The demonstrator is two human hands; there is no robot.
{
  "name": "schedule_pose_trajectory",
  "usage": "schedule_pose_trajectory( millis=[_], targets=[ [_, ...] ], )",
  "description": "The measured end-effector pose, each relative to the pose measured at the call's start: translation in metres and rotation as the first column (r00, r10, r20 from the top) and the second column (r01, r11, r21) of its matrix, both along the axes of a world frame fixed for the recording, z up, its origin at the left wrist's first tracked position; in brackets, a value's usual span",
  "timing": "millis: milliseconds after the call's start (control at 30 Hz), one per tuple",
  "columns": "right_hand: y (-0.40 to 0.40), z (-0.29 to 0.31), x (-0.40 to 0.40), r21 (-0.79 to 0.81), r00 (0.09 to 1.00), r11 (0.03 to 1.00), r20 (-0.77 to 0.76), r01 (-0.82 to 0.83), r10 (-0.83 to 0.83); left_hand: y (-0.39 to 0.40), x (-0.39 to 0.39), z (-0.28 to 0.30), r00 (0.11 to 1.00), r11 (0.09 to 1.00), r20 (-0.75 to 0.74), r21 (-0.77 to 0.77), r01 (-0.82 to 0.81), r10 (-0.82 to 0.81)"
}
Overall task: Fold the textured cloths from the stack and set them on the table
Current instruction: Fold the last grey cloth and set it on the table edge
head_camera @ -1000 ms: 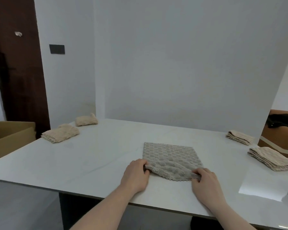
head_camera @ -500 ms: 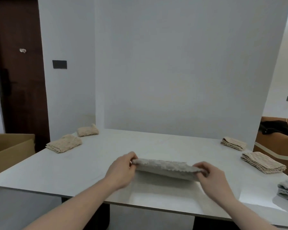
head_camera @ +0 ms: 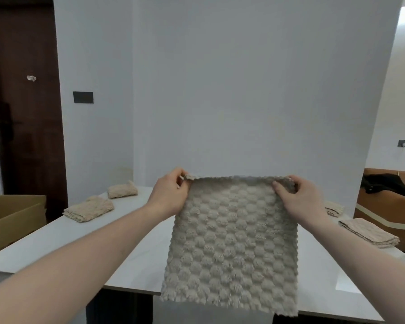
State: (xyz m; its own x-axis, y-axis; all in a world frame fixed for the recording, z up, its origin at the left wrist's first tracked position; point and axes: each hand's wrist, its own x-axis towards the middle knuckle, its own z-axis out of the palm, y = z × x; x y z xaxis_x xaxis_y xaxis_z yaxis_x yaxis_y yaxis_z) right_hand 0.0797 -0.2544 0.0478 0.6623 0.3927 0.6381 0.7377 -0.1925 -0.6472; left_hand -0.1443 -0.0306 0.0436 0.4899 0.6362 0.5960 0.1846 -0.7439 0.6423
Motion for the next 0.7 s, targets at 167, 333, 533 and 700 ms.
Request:
schedule_pose_trajectory(
  millis=[167, 333, 533, 700],
  targets=[
    [0.01, -0.044, 0.024, -0.229, 0.996, 0.973, -0.066, 0.039, -0.055, 0.017, 0.014, -0.042, 0.931, 0.991, -0.364, -0.1, -0.084, 0.042],
    [0.021, -0.08, 0.045, -0.419, 0.992, 0.906, -0.07, 0.066, -0.104, 0.027, 0.033, -0.076, 0.929, 0.926, -0.367, -0.363, -0.101, -0.043],
    [0.044, -0.089, 0.068, -0.419, 0.98, 0.9, -0.098, 0.119, -0.175, 0.041, 0.07, -0.092, 0.986, 0.806, -0.164, -0.588, -0.068, -0.036],
    [0.063, -0.092, 0.082, -0.331, 0.98, 0.939, -0.138, 0.091, -0.144, 0.056, 0.096, -0.104, 0.998, 0.744, -0.048, -0.668, -0.012, -0.027]
  ],
)
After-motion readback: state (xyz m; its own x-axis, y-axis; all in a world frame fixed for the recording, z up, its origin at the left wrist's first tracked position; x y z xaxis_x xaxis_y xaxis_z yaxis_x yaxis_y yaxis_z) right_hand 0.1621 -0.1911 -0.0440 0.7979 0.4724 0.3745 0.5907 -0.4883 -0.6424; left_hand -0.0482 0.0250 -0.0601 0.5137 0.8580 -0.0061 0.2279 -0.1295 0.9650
